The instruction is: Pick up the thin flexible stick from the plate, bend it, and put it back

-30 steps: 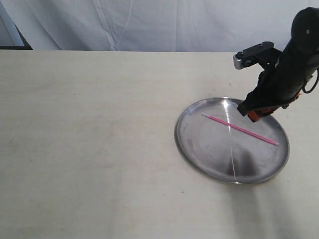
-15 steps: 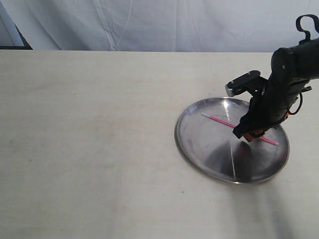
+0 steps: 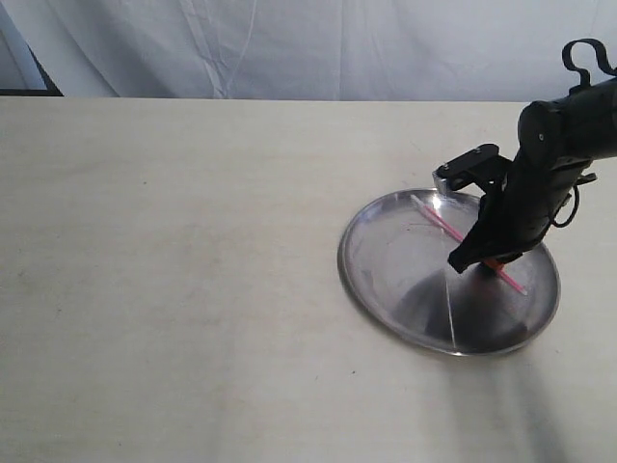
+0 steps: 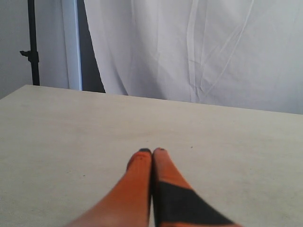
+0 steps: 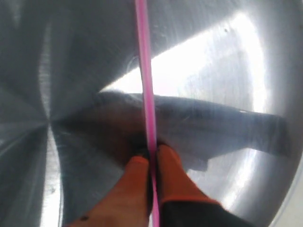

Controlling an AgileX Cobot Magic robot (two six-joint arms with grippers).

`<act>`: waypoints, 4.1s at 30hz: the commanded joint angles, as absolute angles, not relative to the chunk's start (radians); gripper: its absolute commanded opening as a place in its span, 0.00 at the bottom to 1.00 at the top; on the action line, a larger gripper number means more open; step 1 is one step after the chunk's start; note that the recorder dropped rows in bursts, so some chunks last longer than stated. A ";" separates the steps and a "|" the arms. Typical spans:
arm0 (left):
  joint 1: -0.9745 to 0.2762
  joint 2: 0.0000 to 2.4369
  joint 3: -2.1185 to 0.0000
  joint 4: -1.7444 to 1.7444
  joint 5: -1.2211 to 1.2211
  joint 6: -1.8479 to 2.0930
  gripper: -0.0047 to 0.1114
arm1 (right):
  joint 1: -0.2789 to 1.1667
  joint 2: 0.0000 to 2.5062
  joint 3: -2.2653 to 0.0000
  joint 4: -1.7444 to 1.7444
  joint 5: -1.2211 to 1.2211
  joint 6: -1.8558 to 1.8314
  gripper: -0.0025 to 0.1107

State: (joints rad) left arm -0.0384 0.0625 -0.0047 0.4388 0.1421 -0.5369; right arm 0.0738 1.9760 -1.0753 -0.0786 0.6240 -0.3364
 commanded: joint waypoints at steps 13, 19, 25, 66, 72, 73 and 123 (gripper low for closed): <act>-0.042 0.057 0.000 0.438 0.134 -0.540 0.04 | 0.071 1.876 -1.071 0.010 0.711 -0.338 0.02; -0.042 0.057 0.000 0.438 0.134 -0.540 0.04 | 0.071 1.852 -1.071 0.034 0.707 -0.338 0.02; -0.042 0.057 0.000 0.438 0.134 -0.540 0.04 | 0.084 1.913 -1.071 0.238 0.805 -0.378 0.02; -0.042 0.057 0.000 0.445 0.134 -0.540 0.04 | 0.250 1.959 -1.013 0.054 0.732 -0.251 0.01; -0.042 0.057 0.000 0.445 0.134 -0.540 0.04 | 0.250 1.859 -1.013 0.098 0.775 -0.251 0.01; -0.042 0.057 0.000 0.445 0.134 -0.540 0.04 | 0.250 1.849 -1.013 0.103 0.777 -0.251 0.01; -0.044 0.482 -0.354 1.031 -0.517 -1.617 0.04 | 0.409 1.551 -0.940 0.556 0.841 -0.417 0.01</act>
State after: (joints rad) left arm -0.0384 0.4362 -0.2961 1.0442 -0.5026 -1.6170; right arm 0.3903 1.5728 -0.9646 0.5245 0.8619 -0.3903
